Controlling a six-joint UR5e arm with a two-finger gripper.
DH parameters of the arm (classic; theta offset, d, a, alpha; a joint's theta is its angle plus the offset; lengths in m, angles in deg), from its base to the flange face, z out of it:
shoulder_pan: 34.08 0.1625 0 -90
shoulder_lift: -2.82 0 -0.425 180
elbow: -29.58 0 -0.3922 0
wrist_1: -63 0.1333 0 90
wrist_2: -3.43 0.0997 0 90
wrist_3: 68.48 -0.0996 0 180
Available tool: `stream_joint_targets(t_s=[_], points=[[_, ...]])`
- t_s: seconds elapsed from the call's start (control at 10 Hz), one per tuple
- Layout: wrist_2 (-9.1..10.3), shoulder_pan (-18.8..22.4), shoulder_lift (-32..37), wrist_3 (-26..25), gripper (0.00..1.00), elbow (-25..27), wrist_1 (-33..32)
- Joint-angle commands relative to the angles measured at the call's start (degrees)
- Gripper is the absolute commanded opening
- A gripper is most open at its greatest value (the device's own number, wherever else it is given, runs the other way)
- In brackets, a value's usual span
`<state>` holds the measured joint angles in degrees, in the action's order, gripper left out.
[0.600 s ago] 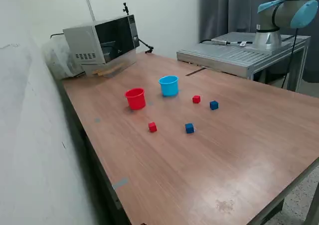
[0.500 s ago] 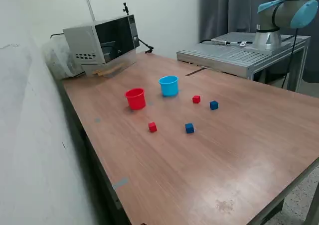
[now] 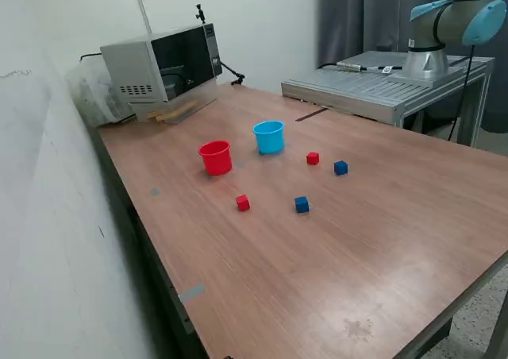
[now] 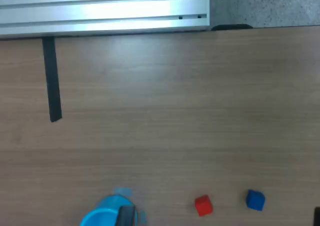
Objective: Place red objects in the red bin, and blue objects in the blue bin.
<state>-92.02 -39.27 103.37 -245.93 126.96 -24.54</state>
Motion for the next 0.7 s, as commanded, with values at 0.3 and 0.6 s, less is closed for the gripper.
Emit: stream_joint_targets(t_s=[0.3, 0.6], points=[[0.0, -0.1, 0.0, 0.0, 1.0, -0.1, 0.0], [0.09, 0.1, 0.1, -0.2, 1.0, 0.0, -0.1]])
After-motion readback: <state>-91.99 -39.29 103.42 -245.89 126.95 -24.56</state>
